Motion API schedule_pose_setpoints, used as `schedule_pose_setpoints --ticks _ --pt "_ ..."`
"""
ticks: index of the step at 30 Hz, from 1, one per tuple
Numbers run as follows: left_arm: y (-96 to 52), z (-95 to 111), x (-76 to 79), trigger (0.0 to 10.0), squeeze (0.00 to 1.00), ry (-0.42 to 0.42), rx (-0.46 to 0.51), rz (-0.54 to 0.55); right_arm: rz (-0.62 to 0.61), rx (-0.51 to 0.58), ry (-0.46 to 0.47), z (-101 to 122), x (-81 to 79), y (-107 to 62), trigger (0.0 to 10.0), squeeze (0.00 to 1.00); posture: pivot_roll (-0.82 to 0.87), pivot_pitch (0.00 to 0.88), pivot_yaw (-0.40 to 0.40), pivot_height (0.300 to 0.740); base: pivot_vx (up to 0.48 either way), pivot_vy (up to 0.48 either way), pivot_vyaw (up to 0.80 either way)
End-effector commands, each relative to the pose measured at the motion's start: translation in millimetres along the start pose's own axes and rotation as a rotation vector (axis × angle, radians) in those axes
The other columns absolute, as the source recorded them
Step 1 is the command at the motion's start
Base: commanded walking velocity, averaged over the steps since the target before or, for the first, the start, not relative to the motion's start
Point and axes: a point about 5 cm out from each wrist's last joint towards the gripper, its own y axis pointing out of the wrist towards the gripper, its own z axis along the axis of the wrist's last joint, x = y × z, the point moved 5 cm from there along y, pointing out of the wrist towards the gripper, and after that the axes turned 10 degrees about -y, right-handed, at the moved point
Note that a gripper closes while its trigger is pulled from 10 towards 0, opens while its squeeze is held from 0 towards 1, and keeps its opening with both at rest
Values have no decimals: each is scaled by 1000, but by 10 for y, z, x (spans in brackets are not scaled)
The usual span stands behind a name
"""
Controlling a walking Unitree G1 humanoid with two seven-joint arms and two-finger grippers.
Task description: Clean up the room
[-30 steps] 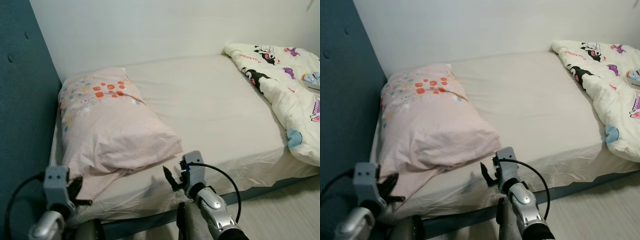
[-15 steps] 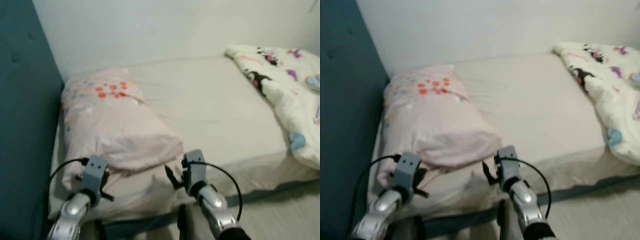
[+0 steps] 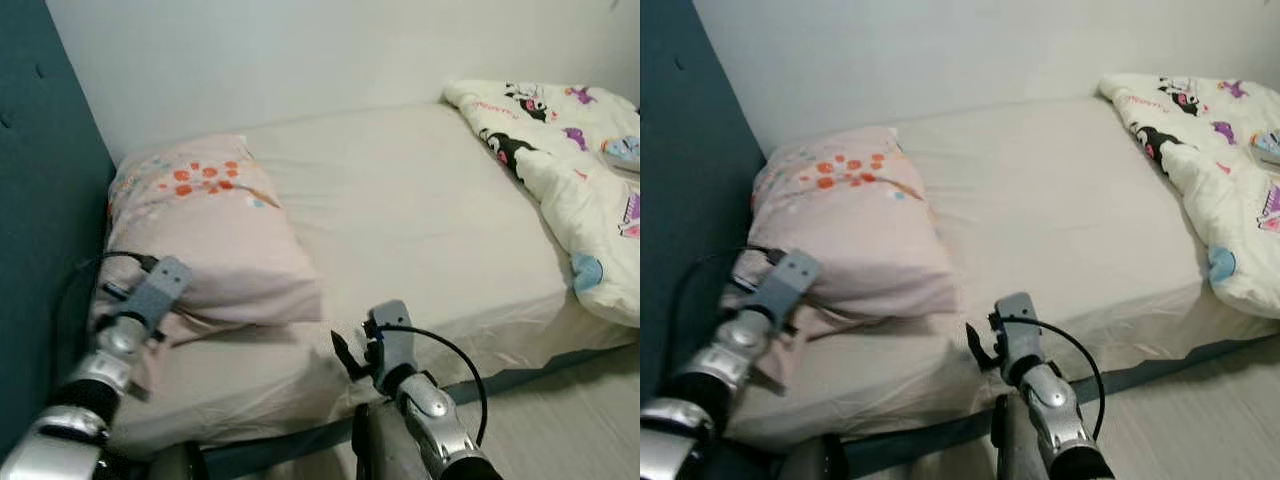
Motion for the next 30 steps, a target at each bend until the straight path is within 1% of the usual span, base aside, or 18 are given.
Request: schedule_pose_setpoints --ticks 1,4,7,8,9,10,12,14,15,16,17,18,20,21,23,28,29,30 --pt "-33 -173 -29 10000 0 61 -43 10 9 -7 -3 -20 -38 -12 10000 0 -46 175 -27 552 0 0 0" --pt "-78 -364 -168 10000 0 113 -83 35 17 -9 -6 -22 -58 -8 10000 0 -44 177 -29 552 0 0 0" --pt "-96 -421 -216 10000 0 82 -95 46 20 -8 -6 -17 -63 -3 10000 0 -34 176 -35 552 0 0 0" --pt "-106 -410 -165 10000 0 -5 -75 18 23 -8 -6 -12 -63 5 10000 0 -23 178 -41 552 0 0 0" --pt "-119 -346 -8 10000 0 -134 -36 -66 25 -9 -6 -6 -66 14 10000 0 -23 178 -41 552 0 0 0" --pt "-119 -346 -8 10000 0 -134 -36 -66 25 -9 -6 -6 -66 14 10000 0 -23 178 -41 552 0 0 0" --pt "-213 -153 351 10000 0 -370 71 -264 28 -8 -6 4 -72 26 10000 0 -17 173 -45 552 0 0 0" --pt "-213 -153 351 10000 0 -370 71 -264 28 -8 -6 4 -72 26 10000 0 -17 173 -45 552 0 0 0" --pt "-260 -89 452 10000 0 -434 107 -327 29 -8 -6 7 -74 29 10000 0 -17 173 -45 552 0 0 0" --pt "-260 -89 452 10000 0 -434 107 -327 29 -8 -6 7 -74 29 10000 0 -17 173 -45 552 0 0 0" --pt "-414 -27 644 10000 0 -520 145 -451 31 -9 -2 7 -81 34 10000 0 -16 167 -39 552 0 0 0" --pt "-414 -27 644 10000 0 -520 145 -451 31 -9 -2 7 -81 34 10000 0 -16 167 -39 552 0 0 0" --pt "-847 43 911 10000 0 -628 189 -704 35 -13 9 5 -89 41 10000 0 -16 160 -33 552 0 0 0" --pt "-847 43 911 10000 0 -628 189 -704 35 -13 9 5 -89 41 10000 0 -16 160 -33 552 0 0 0" --pt "-1174 43 984 10000 0 -707 178 -845 28 -15 19 1 -76 41 10000 0 -11 154 -30 552 0 0 0" --pt "-1355 10 909 10000 0 -791 163 -898 16 -16 32 0 -53 41 10000 0 -9 152 -29 552 0 0 0" --pt "-1411 -9 840 10000 0 -840 172 -871 10 -18 38 -6 -40 39 10000 0 4 135 -30 552 0 0 0" --pt "-1347 -57 725 10000 0 -893 184 -755 5 -20 43 -13 -32 39 10000 0 11 125 -30 552 0 0 0"
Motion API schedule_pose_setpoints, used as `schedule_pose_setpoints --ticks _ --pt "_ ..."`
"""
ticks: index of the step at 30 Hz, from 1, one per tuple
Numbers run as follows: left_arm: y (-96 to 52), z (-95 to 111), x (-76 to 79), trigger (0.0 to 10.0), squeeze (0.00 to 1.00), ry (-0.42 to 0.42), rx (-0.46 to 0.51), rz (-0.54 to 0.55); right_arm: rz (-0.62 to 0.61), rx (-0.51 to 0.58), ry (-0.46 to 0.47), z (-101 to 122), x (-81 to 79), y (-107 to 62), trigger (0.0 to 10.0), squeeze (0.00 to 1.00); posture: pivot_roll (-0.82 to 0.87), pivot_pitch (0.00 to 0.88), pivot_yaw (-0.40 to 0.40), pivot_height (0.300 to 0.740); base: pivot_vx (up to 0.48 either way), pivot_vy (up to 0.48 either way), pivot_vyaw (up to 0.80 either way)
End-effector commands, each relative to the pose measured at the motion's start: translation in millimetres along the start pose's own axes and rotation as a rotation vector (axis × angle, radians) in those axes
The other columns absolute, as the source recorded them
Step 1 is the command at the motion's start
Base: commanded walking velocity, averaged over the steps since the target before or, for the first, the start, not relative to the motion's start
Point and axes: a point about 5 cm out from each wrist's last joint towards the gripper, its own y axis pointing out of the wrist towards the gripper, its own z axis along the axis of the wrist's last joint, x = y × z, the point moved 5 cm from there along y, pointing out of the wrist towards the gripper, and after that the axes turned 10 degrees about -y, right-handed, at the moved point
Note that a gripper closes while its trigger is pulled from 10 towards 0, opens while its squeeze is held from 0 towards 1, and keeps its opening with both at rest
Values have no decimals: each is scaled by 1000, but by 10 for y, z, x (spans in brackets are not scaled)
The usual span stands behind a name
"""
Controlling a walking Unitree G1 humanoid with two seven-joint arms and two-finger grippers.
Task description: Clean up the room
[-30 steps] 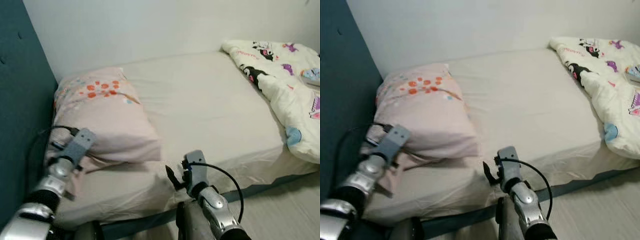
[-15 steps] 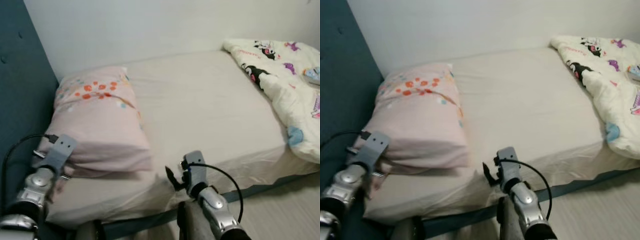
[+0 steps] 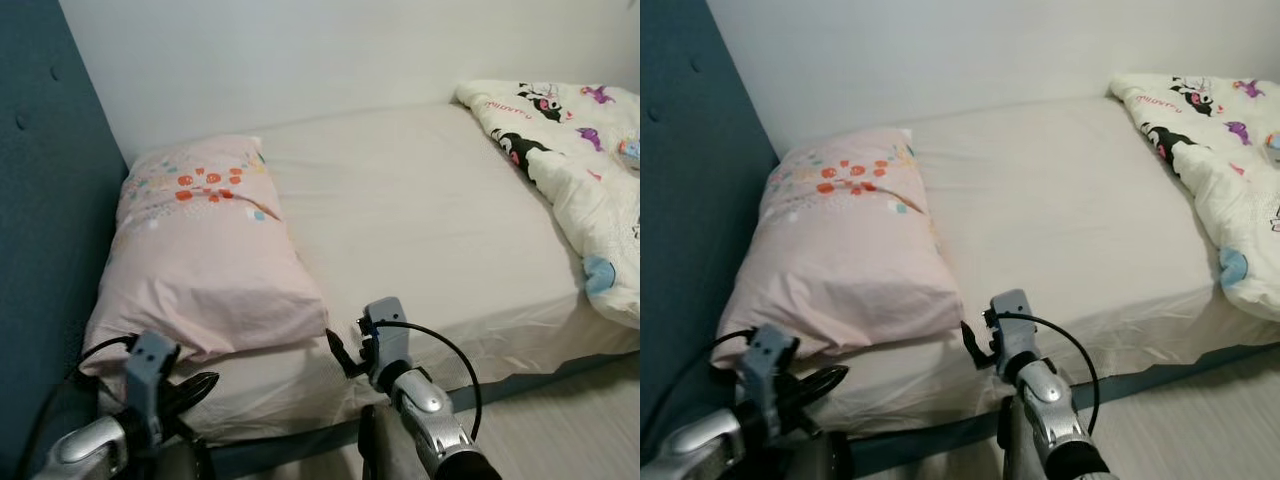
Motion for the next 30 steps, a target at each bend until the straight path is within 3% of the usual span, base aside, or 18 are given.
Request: schedule_pose_setpoints --ticks 1,3,4,6,8,10,14,20,24,30 --pt "-70 27 -102 10000 0 -38 47 81 -13 -23 30 -73 6 -25 10000 0 11 125 -30 552 0 0 0" --pt "-158 109 -555 10000 0 -61 199 439 -20 -28 44 -79 13 -14 10000 0 23 108 -33 552 0 0 0" --pt "-179 71 -673 10000 0 -68 216 550 -22 -32 46 -82 12 -6 10000 0 23 108 -33 552 0 0 0" --pt "-165 1 -712 10000 0 -53 194 598 -24 -42 43 -93 11 1 10000 0 29 88 -39 552 0 0 0" --pt "-111 -83 -649 10000 0 -43 156 595 -22 -47 35 -100 2 6 10000 0 29 85 -39 552 0 0 0" --pt "-13 -226 -551 10000 0 -88 135 627 -22 -49 22 -103 -10 11 10000 0 23 70 -40 552 0 0 0" --pt "20 -269 -526 10000 0 -90 131 649 -24 -43 12 -92 -7 12 10000 0 16 64 -39 552 0 0 0" --pt "93 -204 -440 10000 0 -82 211 693 -13 -15 -32 -81 -10 -34 10000 0 15 54 -38 552 0 0 0" --pt "111 -194 -369 10000 0 -38 222 693 -26 -26 -27 -153 13 -92 10000 0 17 57 -37 552 0 0 0" --pt "104 -196 -360 10000 0 -38 227 704 -27 -30 -26 -177 -4 -107 10000 0 16 59 -36 552 0 0 0"
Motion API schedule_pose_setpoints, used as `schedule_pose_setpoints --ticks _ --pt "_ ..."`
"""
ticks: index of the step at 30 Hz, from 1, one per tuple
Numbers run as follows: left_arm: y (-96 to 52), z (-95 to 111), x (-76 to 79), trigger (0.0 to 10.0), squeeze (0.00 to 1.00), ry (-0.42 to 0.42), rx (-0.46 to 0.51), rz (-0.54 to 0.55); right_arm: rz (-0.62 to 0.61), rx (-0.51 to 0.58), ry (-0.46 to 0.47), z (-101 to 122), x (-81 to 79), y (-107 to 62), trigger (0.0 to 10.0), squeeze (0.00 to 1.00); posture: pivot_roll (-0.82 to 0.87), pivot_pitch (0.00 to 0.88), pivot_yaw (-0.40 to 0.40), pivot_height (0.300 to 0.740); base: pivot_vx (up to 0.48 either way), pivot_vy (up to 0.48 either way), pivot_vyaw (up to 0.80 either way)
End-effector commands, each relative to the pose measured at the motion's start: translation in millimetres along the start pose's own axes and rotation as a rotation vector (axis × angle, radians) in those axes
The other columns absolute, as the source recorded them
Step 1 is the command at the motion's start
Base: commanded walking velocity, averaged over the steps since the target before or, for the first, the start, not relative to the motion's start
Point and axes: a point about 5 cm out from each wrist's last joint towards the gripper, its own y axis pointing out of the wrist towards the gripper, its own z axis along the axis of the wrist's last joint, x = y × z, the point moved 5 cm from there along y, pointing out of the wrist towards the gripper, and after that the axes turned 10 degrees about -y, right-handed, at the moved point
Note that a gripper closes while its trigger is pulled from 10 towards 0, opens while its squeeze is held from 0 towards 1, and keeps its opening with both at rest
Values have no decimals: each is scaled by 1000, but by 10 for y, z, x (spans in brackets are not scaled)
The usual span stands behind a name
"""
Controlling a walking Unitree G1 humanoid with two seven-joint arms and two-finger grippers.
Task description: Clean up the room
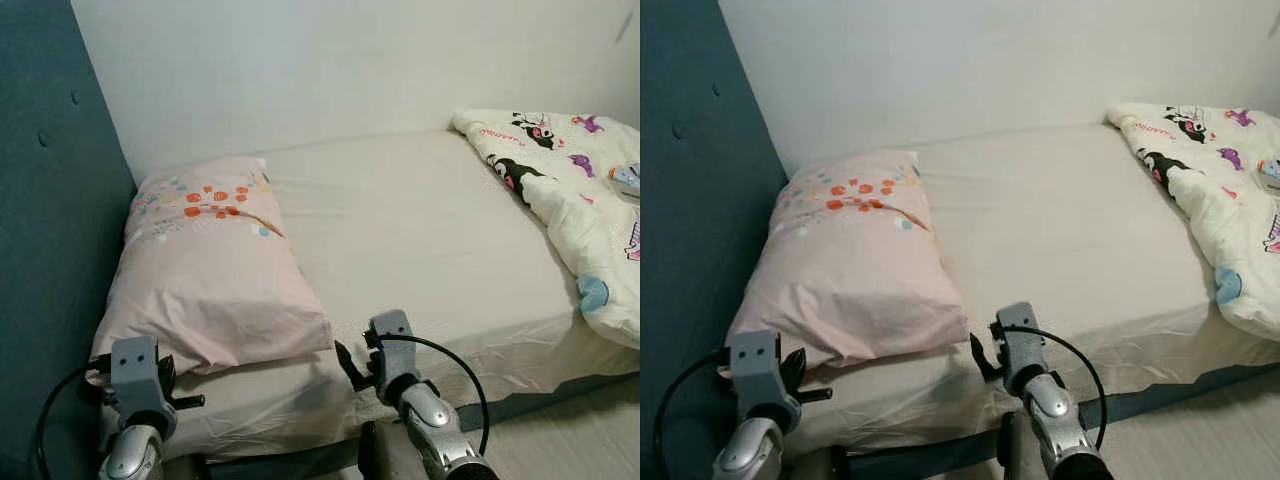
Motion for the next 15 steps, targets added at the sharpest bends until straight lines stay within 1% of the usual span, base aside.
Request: schedule_pose_setpoints --ticks 1,2,3,4,10,12,14,15 --pt "-13 7 -7 10000 0 10 3 -1 2 8 0 4 -32 -6 10000 0 16 59 -36 552 0 0 0" --pt "-13 7 -7 10000 0 10 3 -1 2 8 0 4 -32 -6 10000 0 16 59 -36 552 0 0 0" --pt "-4 22 13 10000 0 37 9 -19 3 9 -1 7 -33 -5 10000 0 16 63 -36 552 0 0 0" --pt "0 35 19 10000 0 45 16 -24 3 10 -1 8 -34 -5 10000 0 15 62 -36 552 0 0 0" --pt "5 59 24 10000 0 53 32 -26 3 12 -1 11 -29 -5 10000 0 13 56 -32 552 0 0 0" --pt "6 72 50 10000 0 71 45 -39 0 11 0 7 -19 -8 10000 0 12 54 -32 552 0 0 0" --pt "4 58 66 10000 0 73 41 -43 -2 10 0 4 -13 -9 10000 0 13 52 -33 552 0 0 0" --pt "6 22 86 10000 0 89 27 -47 -5 13 -2 10 -6 -8 10000 0 12 48 -34 552 0 0 0"
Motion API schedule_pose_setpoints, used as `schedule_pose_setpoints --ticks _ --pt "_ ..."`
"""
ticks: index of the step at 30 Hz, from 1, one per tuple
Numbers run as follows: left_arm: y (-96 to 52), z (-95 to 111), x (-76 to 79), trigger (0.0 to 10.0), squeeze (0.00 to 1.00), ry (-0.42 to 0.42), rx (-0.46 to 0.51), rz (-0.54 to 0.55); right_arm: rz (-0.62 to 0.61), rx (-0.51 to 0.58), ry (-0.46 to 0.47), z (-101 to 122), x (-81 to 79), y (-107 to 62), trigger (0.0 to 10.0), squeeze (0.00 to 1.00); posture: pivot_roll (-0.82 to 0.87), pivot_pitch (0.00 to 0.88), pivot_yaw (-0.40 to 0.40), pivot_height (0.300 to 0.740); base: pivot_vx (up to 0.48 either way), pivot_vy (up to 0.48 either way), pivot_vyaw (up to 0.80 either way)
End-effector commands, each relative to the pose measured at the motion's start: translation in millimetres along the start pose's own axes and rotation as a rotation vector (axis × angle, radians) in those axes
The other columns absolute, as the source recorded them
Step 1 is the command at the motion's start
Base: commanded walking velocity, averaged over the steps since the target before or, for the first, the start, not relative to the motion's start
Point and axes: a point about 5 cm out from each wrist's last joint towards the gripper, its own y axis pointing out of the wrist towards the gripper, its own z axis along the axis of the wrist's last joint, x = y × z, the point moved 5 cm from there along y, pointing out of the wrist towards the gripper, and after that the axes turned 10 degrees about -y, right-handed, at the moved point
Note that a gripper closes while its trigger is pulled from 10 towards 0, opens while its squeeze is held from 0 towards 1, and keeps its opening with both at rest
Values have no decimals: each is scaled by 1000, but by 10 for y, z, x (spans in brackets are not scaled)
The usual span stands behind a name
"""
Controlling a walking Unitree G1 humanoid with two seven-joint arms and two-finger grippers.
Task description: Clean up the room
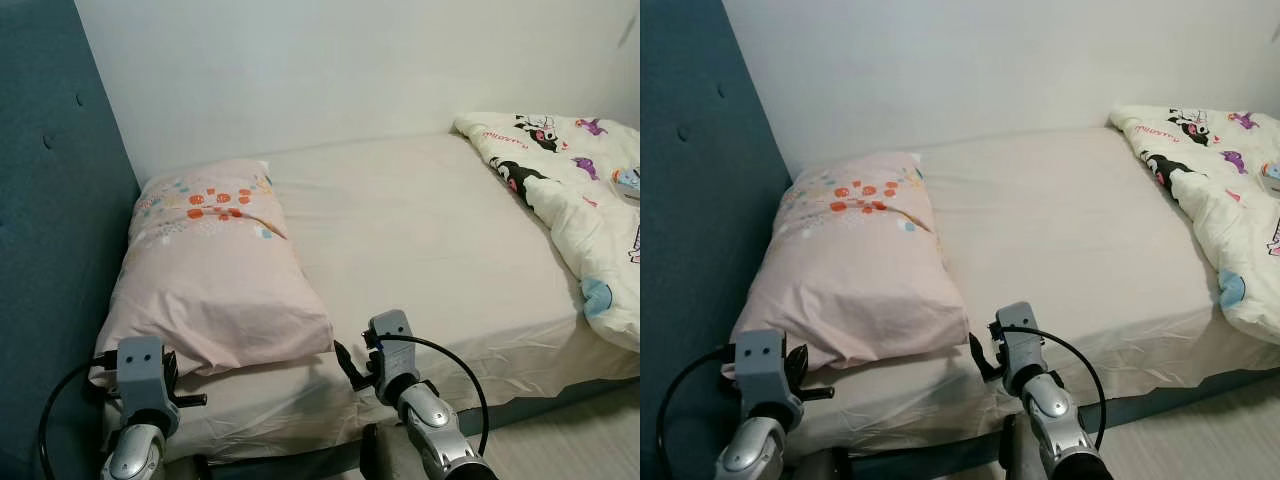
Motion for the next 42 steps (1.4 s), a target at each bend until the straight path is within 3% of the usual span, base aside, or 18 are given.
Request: schedule_pose_setpoints --ticks 1,9,18,34,42 --pt "-2 -39 27 10000 0 29 -13 -10 -4 8 -1 2 -2 -9 10000 0 12 48 -34 552 0 0 0" --pt "34 -89 110 10000 0 72 -32 -35 21 68 -13 117 -21 10 10000 0 15 50 -39 552 0 0 0" --pt "48 -65 182 10000 0 86 -17 -63 41 101 -18 184 -57 16 10000 0 17 52 -40 592 0 0 0" --pt "28 -68 148 10000 0 83 -14 -55 45 90 -17 170 -59 24 10000 0 17 52 -40 654 0 0 0" --pt "7 -62 108 10000 0 58 -14 -44 56 70 -4 130 -86 24 10000 0 17 58 -40 654 0 0 0"
